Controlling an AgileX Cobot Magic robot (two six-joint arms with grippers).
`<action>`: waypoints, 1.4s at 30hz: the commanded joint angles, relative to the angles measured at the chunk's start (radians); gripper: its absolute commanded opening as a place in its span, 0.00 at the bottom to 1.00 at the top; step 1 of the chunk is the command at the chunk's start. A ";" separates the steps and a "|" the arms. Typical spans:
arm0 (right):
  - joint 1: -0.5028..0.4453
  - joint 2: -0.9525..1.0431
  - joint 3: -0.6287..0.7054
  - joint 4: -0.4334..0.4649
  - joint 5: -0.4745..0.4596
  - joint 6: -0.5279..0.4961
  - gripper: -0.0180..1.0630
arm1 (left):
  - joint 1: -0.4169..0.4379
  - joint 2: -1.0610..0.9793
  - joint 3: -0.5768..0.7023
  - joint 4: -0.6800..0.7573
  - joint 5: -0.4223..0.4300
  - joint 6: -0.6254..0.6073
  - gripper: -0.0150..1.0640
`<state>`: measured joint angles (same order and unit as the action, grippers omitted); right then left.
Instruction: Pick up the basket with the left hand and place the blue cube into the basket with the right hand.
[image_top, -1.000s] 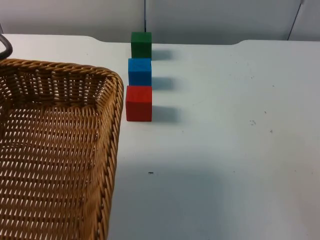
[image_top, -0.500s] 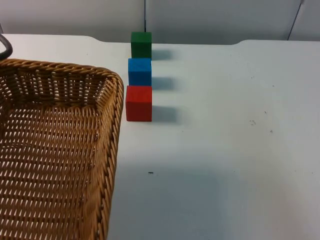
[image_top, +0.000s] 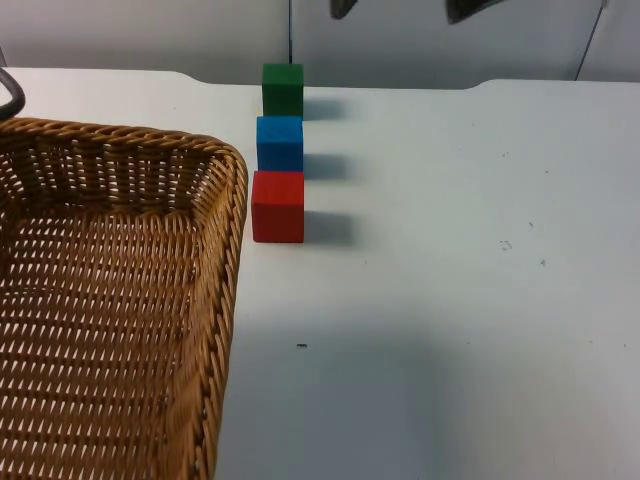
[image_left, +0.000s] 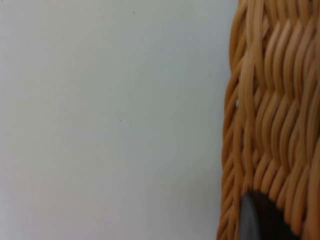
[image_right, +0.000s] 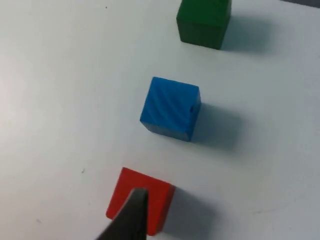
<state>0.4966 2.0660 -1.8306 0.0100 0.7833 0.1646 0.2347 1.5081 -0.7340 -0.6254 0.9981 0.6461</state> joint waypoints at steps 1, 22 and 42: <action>0.012 0.041 -0.063 -0.010 0.033 0.012 0.94 | 0.005 -0.011 0.001 -0.025 0.027 0.001 0.01; 0.012 0.270 -0.350 -0.010 0.084 0.048 0.93 | 0.005 -0.011 0.001 -0.025 0.022 0.001 0.01; 0.012 0.354 -0.364 0.018 0.080 0.091 0.93 | 0.005 -0.011 0.001 -0.023 0.019 -0.019 0.01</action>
<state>0.5043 2.4036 -2.1840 0.0181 0.8657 0.2396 0.2347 1.5081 -0.7340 -0.6254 1.0001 0.6314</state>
